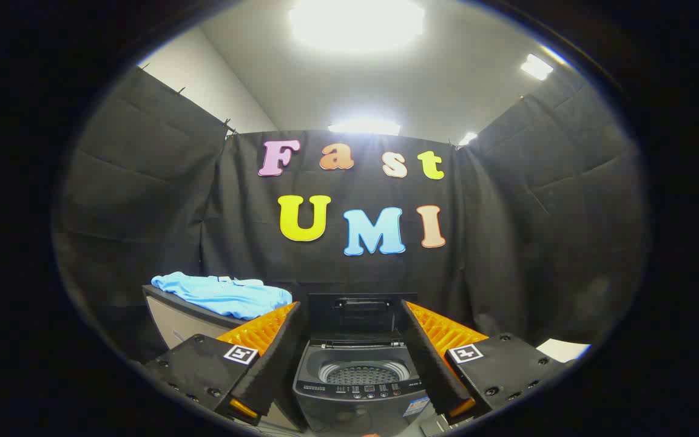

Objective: Put the clothes into the washing machine and then close the washing machine lid.

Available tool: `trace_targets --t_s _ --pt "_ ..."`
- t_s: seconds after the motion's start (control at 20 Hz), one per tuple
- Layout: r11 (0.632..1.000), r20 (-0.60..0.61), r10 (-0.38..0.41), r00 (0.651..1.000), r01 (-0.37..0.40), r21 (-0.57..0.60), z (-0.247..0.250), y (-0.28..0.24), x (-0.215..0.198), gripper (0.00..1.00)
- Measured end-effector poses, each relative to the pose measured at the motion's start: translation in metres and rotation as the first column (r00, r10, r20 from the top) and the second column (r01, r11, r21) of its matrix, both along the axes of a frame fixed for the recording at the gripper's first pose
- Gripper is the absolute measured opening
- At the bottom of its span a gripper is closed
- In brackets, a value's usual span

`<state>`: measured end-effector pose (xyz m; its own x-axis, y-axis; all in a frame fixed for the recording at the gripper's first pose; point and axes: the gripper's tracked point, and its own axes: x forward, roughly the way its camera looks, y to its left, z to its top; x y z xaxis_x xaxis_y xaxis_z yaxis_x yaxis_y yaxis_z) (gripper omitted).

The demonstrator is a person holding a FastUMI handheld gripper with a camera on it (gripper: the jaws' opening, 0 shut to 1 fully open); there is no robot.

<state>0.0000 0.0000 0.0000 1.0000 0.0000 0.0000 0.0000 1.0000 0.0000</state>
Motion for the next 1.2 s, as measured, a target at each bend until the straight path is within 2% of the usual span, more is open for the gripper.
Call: trace_targets --t_s 1.2 --pt "1.0 0.002 -0.022 1.0 0.022 -0.01 0.001 -0.017 0.001 0.98"
